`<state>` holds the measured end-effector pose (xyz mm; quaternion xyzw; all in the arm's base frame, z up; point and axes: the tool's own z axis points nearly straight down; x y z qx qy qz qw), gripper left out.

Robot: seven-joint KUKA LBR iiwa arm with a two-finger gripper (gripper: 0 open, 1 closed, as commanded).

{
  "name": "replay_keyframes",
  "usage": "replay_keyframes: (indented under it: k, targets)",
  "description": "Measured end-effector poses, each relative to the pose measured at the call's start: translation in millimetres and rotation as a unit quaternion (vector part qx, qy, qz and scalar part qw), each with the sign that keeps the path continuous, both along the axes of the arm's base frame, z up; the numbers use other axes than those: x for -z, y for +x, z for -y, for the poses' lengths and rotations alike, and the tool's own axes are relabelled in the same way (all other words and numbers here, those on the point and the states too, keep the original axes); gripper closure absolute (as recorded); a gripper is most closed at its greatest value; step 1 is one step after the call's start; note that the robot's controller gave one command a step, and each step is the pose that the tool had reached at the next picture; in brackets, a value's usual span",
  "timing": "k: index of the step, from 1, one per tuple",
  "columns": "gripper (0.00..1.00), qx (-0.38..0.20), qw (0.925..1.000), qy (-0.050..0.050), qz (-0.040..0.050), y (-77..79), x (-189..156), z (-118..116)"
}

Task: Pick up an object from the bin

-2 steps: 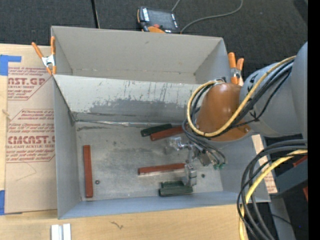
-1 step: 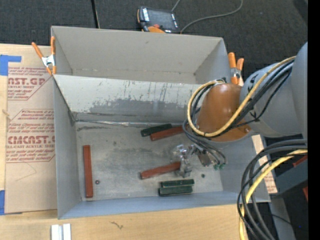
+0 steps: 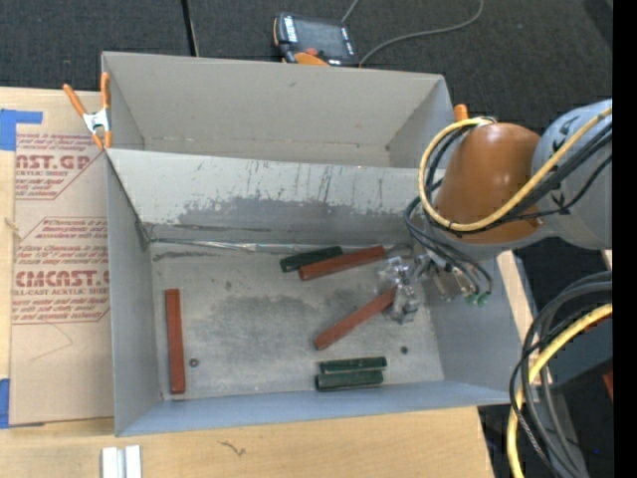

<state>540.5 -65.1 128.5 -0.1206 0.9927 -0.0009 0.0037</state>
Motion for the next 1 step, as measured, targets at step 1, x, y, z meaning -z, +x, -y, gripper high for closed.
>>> replay_keyframes:
  k: [1]
  targets:
    - [1.00,0.002,1.0000,0.000,-0.0019,-8.7,-25.6,-11.8]
